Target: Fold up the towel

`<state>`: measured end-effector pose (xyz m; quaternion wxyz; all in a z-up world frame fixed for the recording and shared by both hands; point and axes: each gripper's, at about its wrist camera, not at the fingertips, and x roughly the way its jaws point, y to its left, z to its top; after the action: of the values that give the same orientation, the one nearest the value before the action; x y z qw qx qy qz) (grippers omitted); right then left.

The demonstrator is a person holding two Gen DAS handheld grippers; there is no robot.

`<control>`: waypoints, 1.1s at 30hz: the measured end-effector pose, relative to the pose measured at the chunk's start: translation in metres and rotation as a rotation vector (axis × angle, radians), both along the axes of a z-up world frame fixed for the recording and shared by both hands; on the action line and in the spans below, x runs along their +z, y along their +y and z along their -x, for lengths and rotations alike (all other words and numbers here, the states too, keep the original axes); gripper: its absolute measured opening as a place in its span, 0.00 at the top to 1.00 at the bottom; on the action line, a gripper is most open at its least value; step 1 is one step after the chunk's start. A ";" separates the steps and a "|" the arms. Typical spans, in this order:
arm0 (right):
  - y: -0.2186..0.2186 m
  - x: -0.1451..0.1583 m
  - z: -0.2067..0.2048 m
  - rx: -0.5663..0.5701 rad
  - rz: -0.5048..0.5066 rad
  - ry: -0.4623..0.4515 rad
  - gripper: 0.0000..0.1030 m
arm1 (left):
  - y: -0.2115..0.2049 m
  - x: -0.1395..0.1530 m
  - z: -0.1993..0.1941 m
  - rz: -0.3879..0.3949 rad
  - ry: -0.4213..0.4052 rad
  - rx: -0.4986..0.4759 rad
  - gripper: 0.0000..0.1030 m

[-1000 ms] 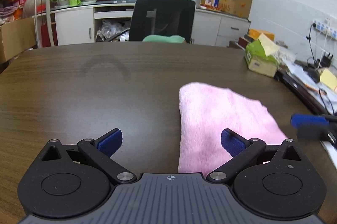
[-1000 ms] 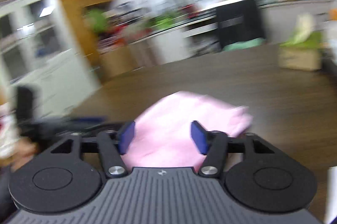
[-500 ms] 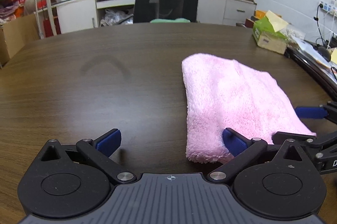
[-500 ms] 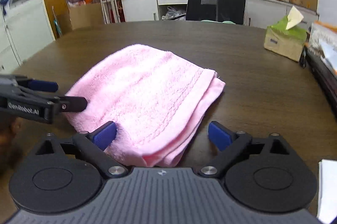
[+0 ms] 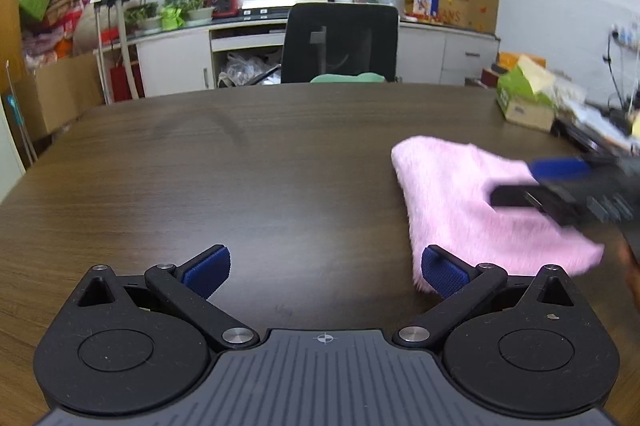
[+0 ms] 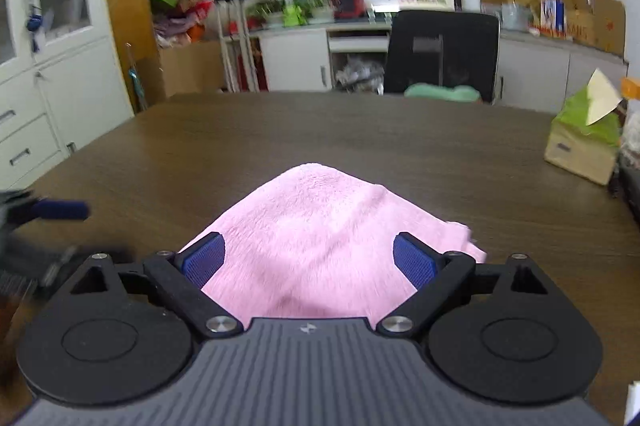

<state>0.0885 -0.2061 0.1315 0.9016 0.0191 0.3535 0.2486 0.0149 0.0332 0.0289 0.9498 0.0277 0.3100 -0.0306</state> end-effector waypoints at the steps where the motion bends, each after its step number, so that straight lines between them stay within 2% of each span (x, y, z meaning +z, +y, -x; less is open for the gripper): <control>1: 0.005 -0.007 -0.011 -0.012 -0.004 0.037 0.09 | -0.001 -0.001 0.000 -0.006 0.008 -0.005 0.00; 2: 0.010 -0.014 -0.020 -0.017 0.000 0.053 0.06 | -0.002 -0.001 -0.001 -0.002 0.014 -0.006 0.00; 3: 0.016 -0.016 -0.024 -0.014 0.023 0.030 0.06 | -0.002 -0.002 -0.001 0.001 0.019 -0.007 0.00; 5: 0.034 -0.021 -0.031 -0.005 0.124 -0.001 0.03 | -0.003 -0.002 -0.003 0.007 0.031 -0.010 0.00; 6: 0.039 -0.020 -0.033 -0.006 0.142 0.003 0.03 | -0.003 -0.002 -0.003 0.010 0.037 -0.011 0.00; 8: 0.046 -0.019 -0.035 -0.007 0.134 0.013 0.02 | -0.002 -0.001 -0.002 0.012 0.033 -0.014 0.00; 10: 0.054 -0.019 -0.030 0.042 0.125 -0.006 0.02 | -0.002 -0.001 -0.001 0.015 0.030 -0.017 0.00; 12: 0.061 -0.018 -0.018 0.136 0.108 -0.032 0.03 | -0.003 -0.002 0.000 0.014 0.029 -0.028 0.00; 13: 0.062 -0.015 -0.014 0.139 0.110 -0.042 0.03 | -0.003 -0.003 0.001 0.014 0.029 -0.033 0.00; 16: 0.054 0.003 0.003 0.124 0.063 -0.111 0.03 | -0.005 -0.007 0.002 0.014 0.024 -0.035 0.00; 19: 0.033 0.021 0.016 0.091 -0.015 -0.139 0.02 | -0.008 -0.010 0.003 0.015 0.020 -0.037 0.00; 23: -0.007 0.024 0.042 0.014 -0.105 -0.091 0.02 | -0.010 -0.014 0.006 0.026 0.018 -0.036 0.00; 27: -0.033 0.011 0.083 -0.049 -0.054 -0.082 0.01 | -0.018 -0.017 0.013 0.007 0.018 -0.035 0.00; 31: -0.039 -0.002 0.097 -0.096 -0.009 -0.050 0.01 | -0.026 -0.020 0.021 -0.013 0.019 -0.033 0.00; 33: -0.036 -0.006 0.099 -0.126 0.045 -0.047 0.01 | -0.031 -0.022 0.025 -0.022 0.019 -0.033 0.00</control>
<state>-0.0107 -0.2422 0.1257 0.9237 0.0154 0.3361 0.1835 -0.0097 0.0027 0.0069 0.9459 0.0429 0.3188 -0.0429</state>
